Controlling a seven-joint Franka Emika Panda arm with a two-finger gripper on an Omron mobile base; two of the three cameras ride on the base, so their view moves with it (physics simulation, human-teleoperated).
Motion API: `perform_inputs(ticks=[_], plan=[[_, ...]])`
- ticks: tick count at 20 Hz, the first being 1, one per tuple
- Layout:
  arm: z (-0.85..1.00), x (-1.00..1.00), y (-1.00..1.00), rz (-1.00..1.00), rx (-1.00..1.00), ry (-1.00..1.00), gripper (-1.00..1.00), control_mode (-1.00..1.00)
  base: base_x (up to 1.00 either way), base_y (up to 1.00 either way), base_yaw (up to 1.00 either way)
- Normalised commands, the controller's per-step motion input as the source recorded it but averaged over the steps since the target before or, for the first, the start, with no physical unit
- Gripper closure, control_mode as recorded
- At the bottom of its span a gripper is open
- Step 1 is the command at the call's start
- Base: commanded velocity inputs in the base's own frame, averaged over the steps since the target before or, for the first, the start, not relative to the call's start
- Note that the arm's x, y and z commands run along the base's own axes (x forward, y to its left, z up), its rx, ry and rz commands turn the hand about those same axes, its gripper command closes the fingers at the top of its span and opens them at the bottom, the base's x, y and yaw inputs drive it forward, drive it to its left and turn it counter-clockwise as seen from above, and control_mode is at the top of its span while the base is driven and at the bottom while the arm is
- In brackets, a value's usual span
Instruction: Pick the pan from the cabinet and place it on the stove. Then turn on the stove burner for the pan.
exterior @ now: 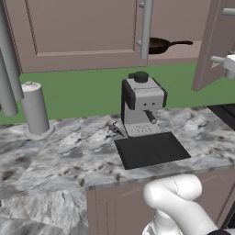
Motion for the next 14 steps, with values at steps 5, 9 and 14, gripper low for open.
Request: perform_inputs(ticks=[5, 9, 14], plan=[[-0.01, -0.55, -0.01, 0.00, -0.01, -0.06, -1.00, -1.00, 0.00, 0.00, 0.00], [0.01, -0.50, -0.01, 0.00, -0.05, -0.07, -1.00, -1.00, 0.00, 0.00, 0.00], [0.02, -0.96, 0.14, -0.03, -0.05, -0.08, -1.00, -1.00, 0.00, 0.00, 0.00]])
